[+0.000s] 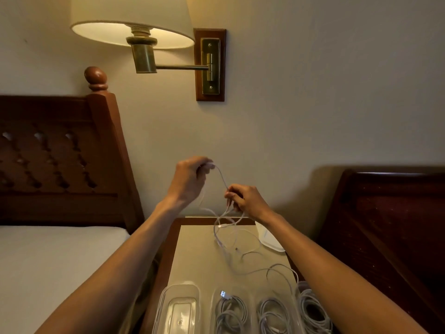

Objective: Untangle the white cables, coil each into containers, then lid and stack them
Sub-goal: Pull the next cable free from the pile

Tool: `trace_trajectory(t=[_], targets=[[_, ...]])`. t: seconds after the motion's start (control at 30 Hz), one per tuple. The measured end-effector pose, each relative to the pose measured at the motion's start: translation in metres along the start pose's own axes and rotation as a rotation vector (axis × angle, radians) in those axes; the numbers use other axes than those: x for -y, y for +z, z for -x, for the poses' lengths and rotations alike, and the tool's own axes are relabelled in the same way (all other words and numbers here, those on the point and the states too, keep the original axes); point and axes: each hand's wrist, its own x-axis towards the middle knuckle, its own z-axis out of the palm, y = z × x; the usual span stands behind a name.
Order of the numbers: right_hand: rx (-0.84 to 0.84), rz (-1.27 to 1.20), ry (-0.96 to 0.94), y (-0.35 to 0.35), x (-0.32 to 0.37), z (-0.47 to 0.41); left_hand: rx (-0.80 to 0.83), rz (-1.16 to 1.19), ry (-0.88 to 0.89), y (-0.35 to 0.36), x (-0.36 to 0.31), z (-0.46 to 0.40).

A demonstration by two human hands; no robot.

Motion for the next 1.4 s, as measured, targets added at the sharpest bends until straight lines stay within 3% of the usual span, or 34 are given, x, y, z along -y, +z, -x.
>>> trace_trajectory(t=[0.07,0.17,0.2,0.27,0.33,0.4,0.5,0.6,0.7,0.93,1.03,1.1,1.17,1.3,1.4], targets=[[0.021,0.035,0.035,0.005,-0.008,0.004,-0.113,0.006,0.006,-0.008,-0.003,-0.001],[0.071,0.1,0.038,0.006,-0.008,0.0,-0.24,0.017,-0.17,-0.015,-0.002,0.012],[0.034,0.061,0.048,0.003,-0.005,-0.004,-0.196,-0.014,-0.261,-0.018,0.001,0.015],[-0.096,0.007,0.033,-0.004,0.001,-0.011,0.149,-0.142,-0.514,-0.027,0.006,0.02],[-0.164,0.018,-0.012,-0.011,0.01,-0.018,0.544,-0.23,-0.648,-0.033,0.002,0.022],[-0.147,0.061,-0.055,-0.013,0.019,-0.022,0.565,-0.234,-0.56,-0.03,-0.004,0.019],[-0.114,0.11,-0.099,-0.011,0.026,-0.021,0.431,-0.163,-0.364,-0.011,-0.016,0.013],[-0.109,0.073,-0.102,-0.012,0.026,-0.015,0.322,0.003,-0.325,0.006,-0.019,0.015],[-0.068,-0.017,-0.087,-0.004,0.019,-0.003,0.145,-0.06,-0.206,0.006,-0.018,0.01],[-0.071,-0.049,0.165,0.02,-0.027,0.014,-0.253,0.113,-0.114,-0.044,-0.027,-0.007],[-0.281,-0.136,0.199,0.009,-0.022,0.007,-0.131,-0.15,-0.273,-0.071,0.002,-0.003],[-0.349,-0.174,0.181,-0.005,-0.007,-0.003,0.175,-0.334,-0.508,-0.074,0.023,0.011],[-0.335,-0.216,0.171,-0.016,0.007,-0.011,0.385,-0.451,-0.586,-0.066,0.031,0.024],[-0.202,-0.144,0.094,-0.026,0.03,-0.007,0.257,-0.214,-0.342,-0.026,0.011,0.027],[-0.133,-0.166,0.031,-0.032,0.047,0.003,0.309,-0.123,-0.19,0.012,-0.003,0.02]])
